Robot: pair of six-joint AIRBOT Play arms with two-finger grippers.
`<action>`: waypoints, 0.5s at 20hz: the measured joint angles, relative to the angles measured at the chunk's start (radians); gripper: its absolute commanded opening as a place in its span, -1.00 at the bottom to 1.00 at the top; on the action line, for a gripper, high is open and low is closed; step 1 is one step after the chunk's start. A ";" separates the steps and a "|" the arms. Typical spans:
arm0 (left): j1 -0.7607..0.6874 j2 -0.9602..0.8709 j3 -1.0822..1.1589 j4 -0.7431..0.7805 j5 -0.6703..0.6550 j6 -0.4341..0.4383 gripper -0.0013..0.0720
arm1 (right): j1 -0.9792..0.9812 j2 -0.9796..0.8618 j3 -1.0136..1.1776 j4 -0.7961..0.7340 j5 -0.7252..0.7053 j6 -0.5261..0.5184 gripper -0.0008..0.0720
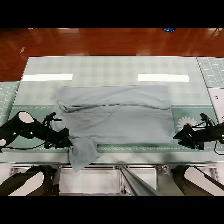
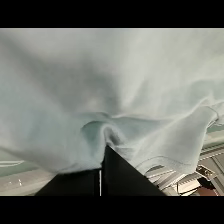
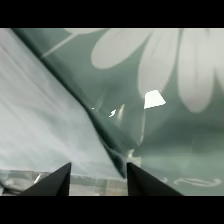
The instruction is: Fold the shirts.
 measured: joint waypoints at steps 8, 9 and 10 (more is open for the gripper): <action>0.000 0.000 0.000 -0.005 0.026 0.000 -0.93 | 0.000 -0.109 -0.001 0.156 -0.077 -0.086 -0.90; 0.000 0.000 0.003 -0.005 0.030 0.000 -0.93 | 0.000 -0.117 -0.002 0.174 -0.082 -0.112 -0.90; 0.003 0.000 0.008 -0.005 0.037 0.001 -0.93 | 0.000 -0.122 -0.001 0.194 -0.082 -0.139 -0.91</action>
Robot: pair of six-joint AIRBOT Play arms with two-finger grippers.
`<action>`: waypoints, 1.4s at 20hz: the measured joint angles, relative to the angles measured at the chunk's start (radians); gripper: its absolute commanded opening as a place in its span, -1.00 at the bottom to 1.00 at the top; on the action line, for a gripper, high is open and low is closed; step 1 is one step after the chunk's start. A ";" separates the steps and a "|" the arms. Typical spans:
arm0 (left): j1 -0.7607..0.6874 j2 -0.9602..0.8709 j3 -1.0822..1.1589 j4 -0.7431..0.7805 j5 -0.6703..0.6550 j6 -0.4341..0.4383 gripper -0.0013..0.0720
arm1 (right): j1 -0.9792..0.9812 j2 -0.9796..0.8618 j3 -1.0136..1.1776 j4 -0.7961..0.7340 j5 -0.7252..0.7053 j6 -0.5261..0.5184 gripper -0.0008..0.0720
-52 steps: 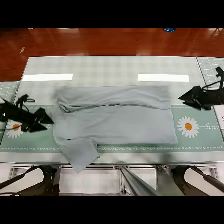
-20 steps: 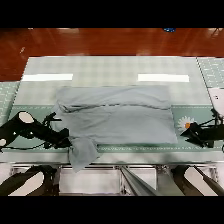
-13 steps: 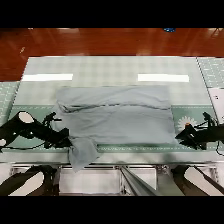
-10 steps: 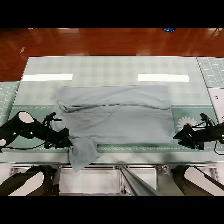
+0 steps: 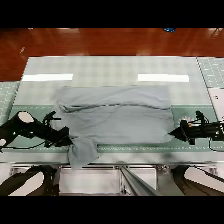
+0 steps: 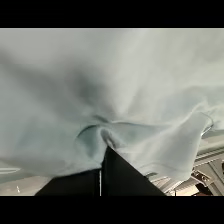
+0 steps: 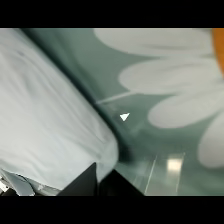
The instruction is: Fold the shirts.
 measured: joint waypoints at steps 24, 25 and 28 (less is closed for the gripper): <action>0.077 -0.472 0.786 -0.185 0.134 0.108 -0.93 | 0.290 -0.194 0.578 0.246 -0.190 -0.007 -0.91; 0.073 -0.502 0.817 -0.185 0.132 0.103 -0.93 | 0.297 -0.219 0.597 0.246 -0.195 -0.002 -0.91; 0.061 -0.572 0.875 -0.187 0.127 0.096 -0.93 | 0.311 -0.275 0.628 0.247 -0.209 0.007 -0.90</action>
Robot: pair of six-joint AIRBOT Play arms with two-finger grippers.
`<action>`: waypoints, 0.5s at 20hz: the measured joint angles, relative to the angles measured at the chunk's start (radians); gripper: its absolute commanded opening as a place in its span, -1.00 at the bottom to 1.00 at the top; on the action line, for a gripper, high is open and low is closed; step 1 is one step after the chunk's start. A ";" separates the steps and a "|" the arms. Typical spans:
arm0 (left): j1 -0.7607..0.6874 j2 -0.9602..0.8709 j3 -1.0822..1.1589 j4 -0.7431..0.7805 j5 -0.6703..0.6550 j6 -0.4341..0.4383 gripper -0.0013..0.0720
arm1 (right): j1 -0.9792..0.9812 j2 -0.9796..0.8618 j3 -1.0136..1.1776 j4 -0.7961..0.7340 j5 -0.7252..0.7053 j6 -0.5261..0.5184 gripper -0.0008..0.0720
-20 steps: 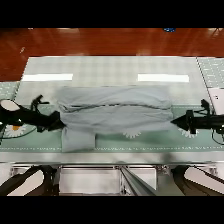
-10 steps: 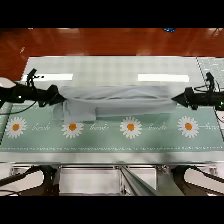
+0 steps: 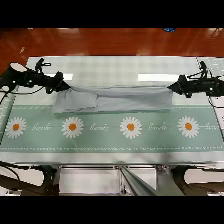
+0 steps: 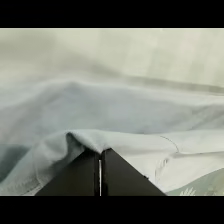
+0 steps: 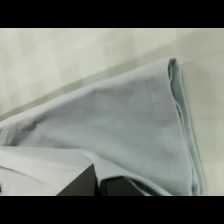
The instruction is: Fold the shirts.
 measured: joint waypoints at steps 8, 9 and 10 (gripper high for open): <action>0.025 -0.037 0.101 0.007 -0.062 0.024 0.42 | -0.026 -0.037 0.064 -0.023 0.081 0.013 0.14; 0.047 -0.015 0.127 0.008 -0.070 0.025 0.42 | -0.050 -0.024 0.094 -0.046 0.125 0.027 0.14; 0.068 0.013 0.143 0.008 -0.084 0.027 0.42 | -0.079 -0.003 0.124 -0.068 0.171 0.041 0.14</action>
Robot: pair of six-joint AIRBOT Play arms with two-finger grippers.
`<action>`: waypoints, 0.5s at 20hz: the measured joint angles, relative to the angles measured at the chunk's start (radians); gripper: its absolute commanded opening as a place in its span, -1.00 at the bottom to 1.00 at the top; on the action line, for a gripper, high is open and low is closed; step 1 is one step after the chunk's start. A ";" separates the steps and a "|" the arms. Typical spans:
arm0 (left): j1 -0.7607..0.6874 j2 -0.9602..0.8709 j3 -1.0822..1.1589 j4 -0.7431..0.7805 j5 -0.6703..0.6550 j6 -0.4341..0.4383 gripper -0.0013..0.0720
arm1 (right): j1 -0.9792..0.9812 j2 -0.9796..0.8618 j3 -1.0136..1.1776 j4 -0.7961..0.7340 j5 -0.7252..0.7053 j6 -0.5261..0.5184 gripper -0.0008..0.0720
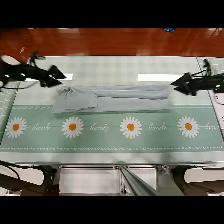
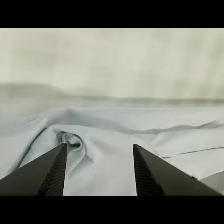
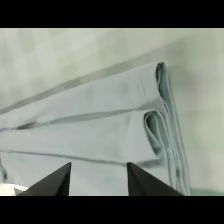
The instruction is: Fold the shirts.
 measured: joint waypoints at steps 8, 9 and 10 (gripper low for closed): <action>0.032 0.475 -0.223 -0.002 0.077 0.098 0.42 | -0.292 0.344 -0.076 -0.182 -0.011 0.031 0.16; 0.010 0.545 -0.301 -0.005 0.109 0.108 0.42 | -0.311 0.377 -0.139 -0.187 -0.051 0.035 0.17; -0.012 0.601 -0.375 -0.009 0.140 0.114 0.42 | -0.326 0.400 -0.212 -0.182 -0.093 0.035 0.17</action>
